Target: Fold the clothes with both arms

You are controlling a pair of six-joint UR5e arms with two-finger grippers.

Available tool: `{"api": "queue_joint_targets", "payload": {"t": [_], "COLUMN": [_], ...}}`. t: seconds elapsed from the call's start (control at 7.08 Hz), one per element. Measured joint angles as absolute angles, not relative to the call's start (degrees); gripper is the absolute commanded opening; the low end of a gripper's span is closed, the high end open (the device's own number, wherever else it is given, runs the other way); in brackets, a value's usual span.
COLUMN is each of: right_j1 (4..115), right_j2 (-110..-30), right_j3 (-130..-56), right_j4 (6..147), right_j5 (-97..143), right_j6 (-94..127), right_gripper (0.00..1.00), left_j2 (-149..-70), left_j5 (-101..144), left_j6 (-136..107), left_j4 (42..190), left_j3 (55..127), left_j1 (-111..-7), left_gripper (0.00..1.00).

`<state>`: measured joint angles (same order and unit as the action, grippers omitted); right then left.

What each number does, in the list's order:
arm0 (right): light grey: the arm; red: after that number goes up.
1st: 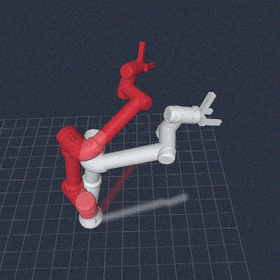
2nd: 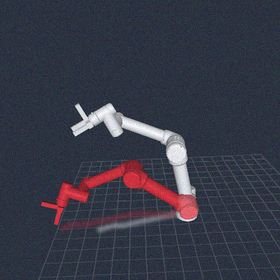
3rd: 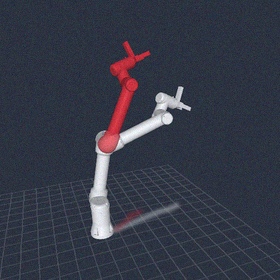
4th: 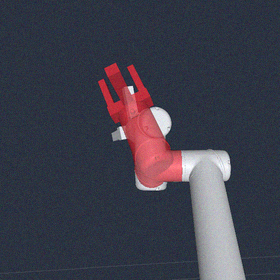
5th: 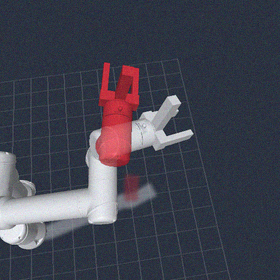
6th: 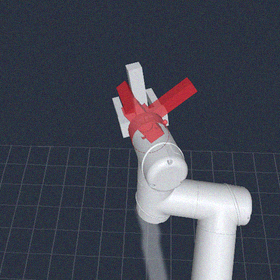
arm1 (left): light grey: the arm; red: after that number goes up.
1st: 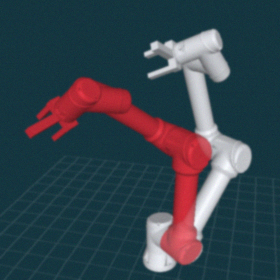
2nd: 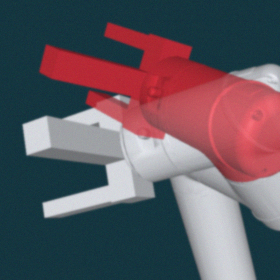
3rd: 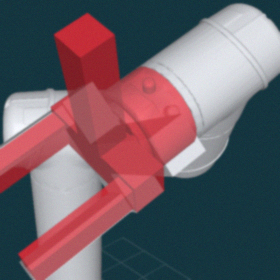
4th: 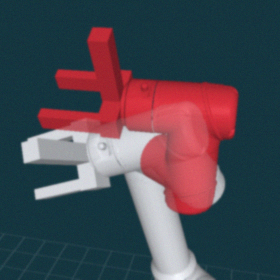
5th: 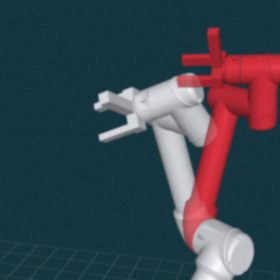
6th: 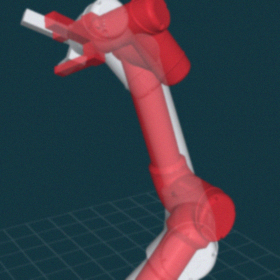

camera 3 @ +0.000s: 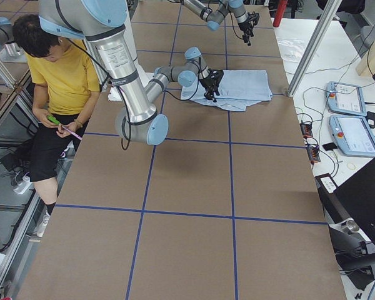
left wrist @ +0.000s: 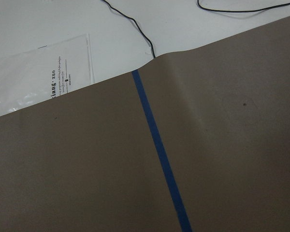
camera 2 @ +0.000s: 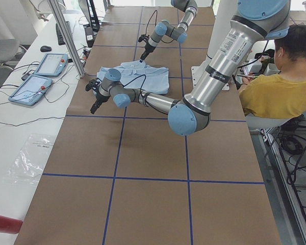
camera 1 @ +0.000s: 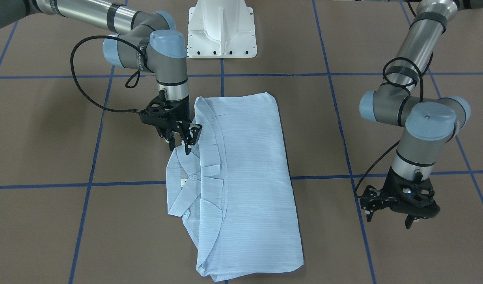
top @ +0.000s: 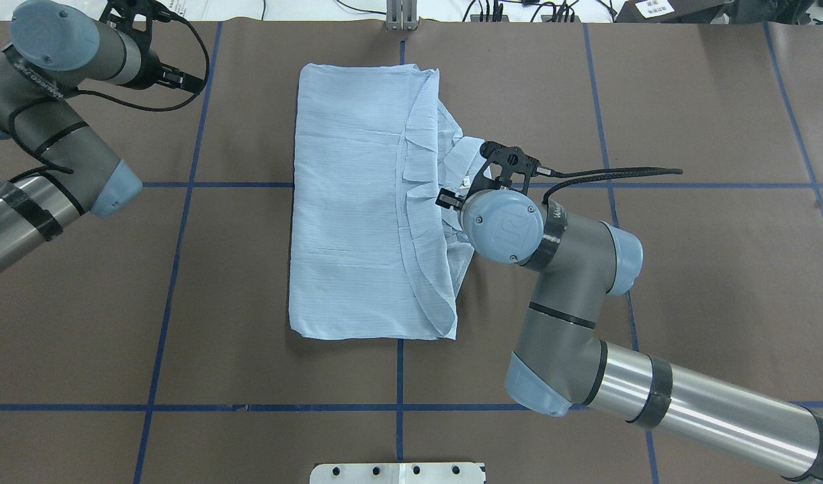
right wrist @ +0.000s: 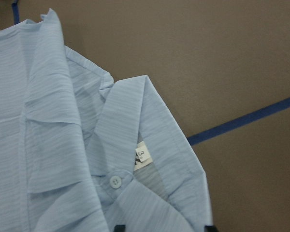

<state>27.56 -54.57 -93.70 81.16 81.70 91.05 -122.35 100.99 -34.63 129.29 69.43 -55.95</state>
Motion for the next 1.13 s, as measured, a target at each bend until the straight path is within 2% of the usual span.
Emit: {"api": "queue_joint_targets", "payload": {"t": [0.28, 0.71, 0.85, 0.99, 1.13], "right_j1": [26.53, 20.68, 19.00, 17.74, 17.13], "right_j2": [-48.58, -46.33, -45.67, -44.47, -43.46], "right_j3": [-93.47, -93.24, -92.96, -91.97, -90.65], "right_j4": [89.58, 99.16, 101.64, 103.44, 104.38], "right_j5": [83.13, 83.40, 83.39, 83.33, 83.22], "right_j6": [84.59, 68.47, 64.68, 62.41, 60.56], "right_gripper": [1.00, 1.00, 0.87, 0.56, 0.48], "left_j2": [-122.29, -122.26, -122.23, -122.13, -121.99], "left_j5": [100.99, 100.99, 100.99, 100.99, 100.99], "left_j6": [-34.63, -34.63, -34.63, -34.63, -34.67], "left_j4": [129.29, 129.29, 129.29, 129.29, 129.29], "left_j3": [69.43, 69.43, 69.43, 69.43, 69.43], "left_j1": [-55.97, -55.98, -55.99, -55.99, -55.99], "left_gripper": [1.00, 1.00, 1.00, 1.00, 1.00]}}
